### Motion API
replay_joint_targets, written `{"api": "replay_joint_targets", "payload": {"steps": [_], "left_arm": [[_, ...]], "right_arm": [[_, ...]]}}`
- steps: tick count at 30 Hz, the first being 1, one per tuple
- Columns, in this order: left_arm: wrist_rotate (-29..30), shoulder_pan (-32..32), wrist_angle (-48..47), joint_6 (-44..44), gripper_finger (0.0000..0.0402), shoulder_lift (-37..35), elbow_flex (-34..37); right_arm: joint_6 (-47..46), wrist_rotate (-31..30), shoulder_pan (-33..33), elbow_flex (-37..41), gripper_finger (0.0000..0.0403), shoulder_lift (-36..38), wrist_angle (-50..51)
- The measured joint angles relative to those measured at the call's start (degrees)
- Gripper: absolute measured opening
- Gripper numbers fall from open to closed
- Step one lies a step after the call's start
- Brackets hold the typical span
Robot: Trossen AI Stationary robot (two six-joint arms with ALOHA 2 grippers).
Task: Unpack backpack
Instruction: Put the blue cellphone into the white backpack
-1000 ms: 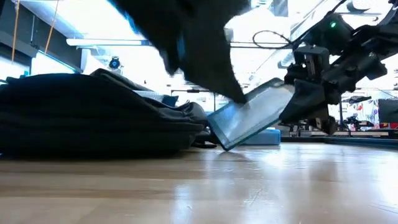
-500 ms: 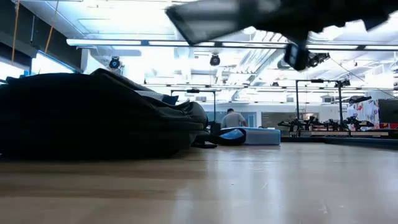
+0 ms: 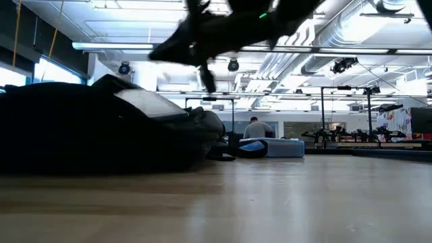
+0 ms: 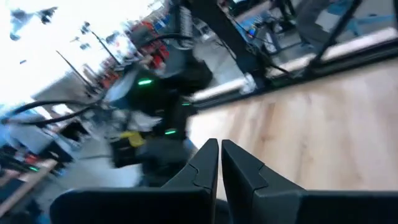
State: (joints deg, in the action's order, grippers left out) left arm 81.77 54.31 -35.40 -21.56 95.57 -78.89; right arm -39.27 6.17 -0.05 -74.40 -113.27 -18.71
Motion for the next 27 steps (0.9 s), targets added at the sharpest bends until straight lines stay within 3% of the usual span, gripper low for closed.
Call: {"api": "replay_joint_targets", "payload": {"steps": [4,7,14,17,20,23,27], "left_arm": [[-7.83,1.24,-11.16,-14.8,0.0,0.04,0.09],[-13.22,2.34,-20.52,-27.22,0.0,0.09,1.38],[-24.2,6.02,-35.95,-54.72,0.0,0.16,8.95],[-29.23,6.52,-34.88,-58.88,0.0,0.17,13.57],[-30.12,6.33,-32.95,-62.0,0.0,0.17,18.14],[-30.24,5.94,-29.84,-63.8,0.0,0.17,22.45],[-28.63,4.7,-26.15,-63.87,0.0,0.17,26.4]], "right_arm": [[4.38,-0.55,-1.79,-7.1,0.0001,-5.2,6.24],[10.77,-2.68,-1.36,-9.73,0.0001,-4.6,9.12],[22.52,-2.17,6.05,-10.33,0.0,-1.58,24.01],[23.98,-2.82,10.32,-10.32,0.0,-2.09,32.69],[24.31,-8.61,13.45,-10.15,0.0,-2.34,40.64],[23.38,-18.02,15.01,-10.17,0.0,-2.32,42.25],[24.02,-20.3,13.9,-10.24,0.0,-2.86,40.95]]}}
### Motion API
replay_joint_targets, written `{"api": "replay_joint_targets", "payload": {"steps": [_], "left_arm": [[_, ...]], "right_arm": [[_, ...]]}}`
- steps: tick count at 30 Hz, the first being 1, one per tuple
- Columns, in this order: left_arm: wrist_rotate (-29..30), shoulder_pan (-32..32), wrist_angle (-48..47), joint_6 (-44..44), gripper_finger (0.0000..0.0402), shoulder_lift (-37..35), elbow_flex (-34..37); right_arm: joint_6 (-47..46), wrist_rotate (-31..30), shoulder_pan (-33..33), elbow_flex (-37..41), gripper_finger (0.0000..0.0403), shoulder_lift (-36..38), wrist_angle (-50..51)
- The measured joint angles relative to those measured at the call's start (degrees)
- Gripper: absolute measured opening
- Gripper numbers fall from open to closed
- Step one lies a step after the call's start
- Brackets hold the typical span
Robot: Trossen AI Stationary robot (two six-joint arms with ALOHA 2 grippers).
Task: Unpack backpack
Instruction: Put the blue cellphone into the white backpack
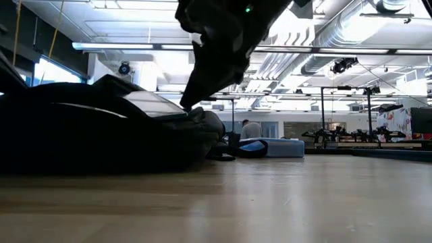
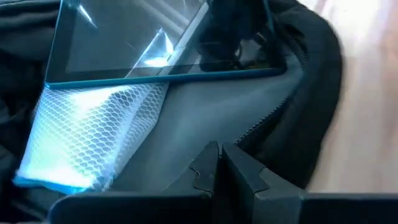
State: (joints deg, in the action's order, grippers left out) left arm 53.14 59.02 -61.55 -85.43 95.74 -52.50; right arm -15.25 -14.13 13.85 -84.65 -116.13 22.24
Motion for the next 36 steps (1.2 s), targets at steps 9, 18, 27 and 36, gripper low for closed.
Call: {"api": "replay_joint_targets", "payload": {"steps": [9,18,27,36], "left_arm": [[-0.04,-3.85,9.55,6.09,0.0,0.02,3.08],[-0.13,-5.81,17.54,16.82,0.0,0.04,2.4],[7.98,-2.95,15.51,21.59,0.0,-0.04,-3.13],[7.3,-3.4,14.68,21.52,0.0,-0.09,-3.34]], "right_arm": [[3.72,4.53,-2.25,-0.13,0.0,-4.34,-5.13],[5.01,-2.49,-2.99,-0.04,0.0,-9.15,-20.77],[6.79,-18.25,-0.63,0.2,0.0,-4.85,-14.73],[7.76,-10.82,2.48,0.11,0.0002,-3.55,-18.91]]}}
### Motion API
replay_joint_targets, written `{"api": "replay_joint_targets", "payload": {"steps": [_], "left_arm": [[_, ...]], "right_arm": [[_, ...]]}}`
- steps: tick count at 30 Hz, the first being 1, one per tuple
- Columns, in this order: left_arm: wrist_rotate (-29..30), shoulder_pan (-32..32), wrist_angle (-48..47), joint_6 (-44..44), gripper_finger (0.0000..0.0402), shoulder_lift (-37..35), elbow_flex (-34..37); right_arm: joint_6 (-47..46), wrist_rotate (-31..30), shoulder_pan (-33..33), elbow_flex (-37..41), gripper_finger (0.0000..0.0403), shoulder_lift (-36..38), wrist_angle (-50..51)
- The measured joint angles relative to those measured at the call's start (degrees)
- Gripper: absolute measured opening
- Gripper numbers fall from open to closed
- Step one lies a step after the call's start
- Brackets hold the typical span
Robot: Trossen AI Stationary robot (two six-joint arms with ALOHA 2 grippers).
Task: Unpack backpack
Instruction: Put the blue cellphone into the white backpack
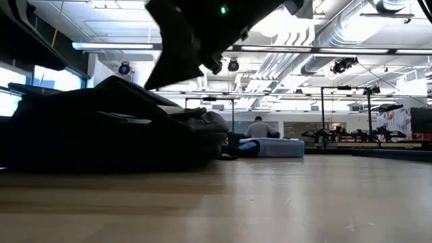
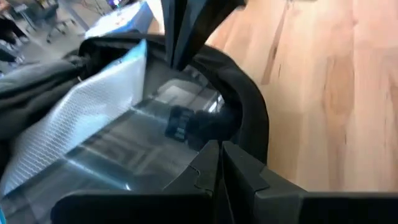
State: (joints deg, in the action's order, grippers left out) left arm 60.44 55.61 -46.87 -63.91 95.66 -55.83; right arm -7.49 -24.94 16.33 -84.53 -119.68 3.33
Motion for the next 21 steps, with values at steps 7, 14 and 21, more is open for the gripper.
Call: {"api": "replay_joint_targets", "payload": {"steps": [7,14,21], "left_arm": [[-2.51,-0.6,-4.48,-4.57,0.0,0.35,0.0],[-5.6,-5.18,-4.39,-6.44,0.0,0.68,3.8],[-3.22,-9.69,-5.15,-10.22,0.0,0.68,8.29]], "right_arm": [[-2.02,8.13,1.24,-0.04,0.0074,-0.35,-3.32],[-1.12,17.43,1.32,-0.04,0.012,-1.51,-4.84],[-2.44,5.6,-0.33,-0.04,0.0122,-1.57,-4.23]]}}
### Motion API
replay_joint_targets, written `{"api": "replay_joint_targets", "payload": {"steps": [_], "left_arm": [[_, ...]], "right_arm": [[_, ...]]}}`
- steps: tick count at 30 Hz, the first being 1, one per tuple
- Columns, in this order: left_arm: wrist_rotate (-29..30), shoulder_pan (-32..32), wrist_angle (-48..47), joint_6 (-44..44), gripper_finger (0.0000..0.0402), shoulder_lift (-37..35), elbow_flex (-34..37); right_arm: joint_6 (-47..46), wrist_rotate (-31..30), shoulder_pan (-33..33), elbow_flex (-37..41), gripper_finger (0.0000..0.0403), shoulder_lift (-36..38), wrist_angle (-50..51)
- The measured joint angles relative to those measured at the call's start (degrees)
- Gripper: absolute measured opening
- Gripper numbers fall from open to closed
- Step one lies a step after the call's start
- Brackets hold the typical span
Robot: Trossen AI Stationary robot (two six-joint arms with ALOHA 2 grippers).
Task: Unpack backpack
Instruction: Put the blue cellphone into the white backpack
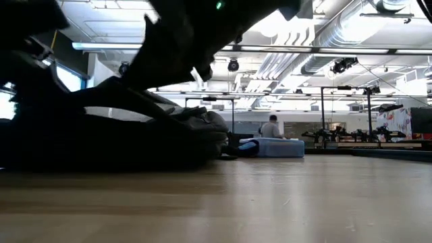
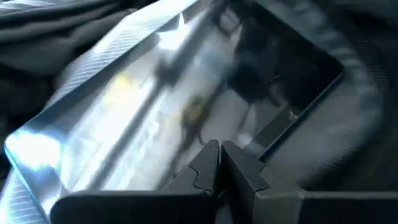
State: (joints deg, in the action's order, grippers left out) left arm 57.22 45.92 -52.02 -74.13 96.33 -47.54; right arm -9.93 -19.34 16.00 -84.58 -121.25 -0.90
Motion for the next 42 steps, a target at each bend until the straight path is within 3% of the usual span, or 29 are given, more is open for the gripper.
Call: {"api": "replay_joint_targets", "payload": {"steps": [7,18,24,28,31,34,38,39,42], "left_arm": [[5.55,-8.18,-2.34,-2.32,0.0,-0.02,4.35],[13.27,-16.92,-9.72,-4.28,0.0,-2.2,4.78],[15.31,-21.6,-13.28,-3.62,0.0,-6.62,4.8],[15.03,-22.07,-13.15,1.63,0.0,-13.07,4.8],[9.62,-22.82,-11.56,10.1,0.0,-19.59,4.8],[0.77,-23.79,-6.76,20.46,0.0,-25.87,4.79],[-11.39,-23.43,1.82,31.71,0.0,-31.21,4.78],[-13.85,-23.08,3.7,33.44,0.0,-31.86,4.76],[-22.17,-21.83,8.19,37.85,0.0,-31.97,4.76]], "right_arm": [[1.39,-1.19,-2.66,0.0,0.0122,0.0,0.29],[7.71,-2.22,-5.69,0.0,0.0122,-0.02,4.69],[11.42,-2.55,-8.1,0.0,0.0122,-0.04,4.4],[15.64,-2.73,-8.64,0.0,0.0122,0.34,5.46],[19.91,-2.42,-9.18,0.0,0.0122,1.85,5.64],[22.17,2.68,-10.52,0.0,0.0122,3.81,6.75],[20.96,24.21,-12.71,0.0,0.0122,4.68,5.62],[18.58,26.46,-13.13,0.0,0.0122,4.34,4.83],[13.58,22.79,-14.31,-0.11,0.0123,3.63,7.79]]}}
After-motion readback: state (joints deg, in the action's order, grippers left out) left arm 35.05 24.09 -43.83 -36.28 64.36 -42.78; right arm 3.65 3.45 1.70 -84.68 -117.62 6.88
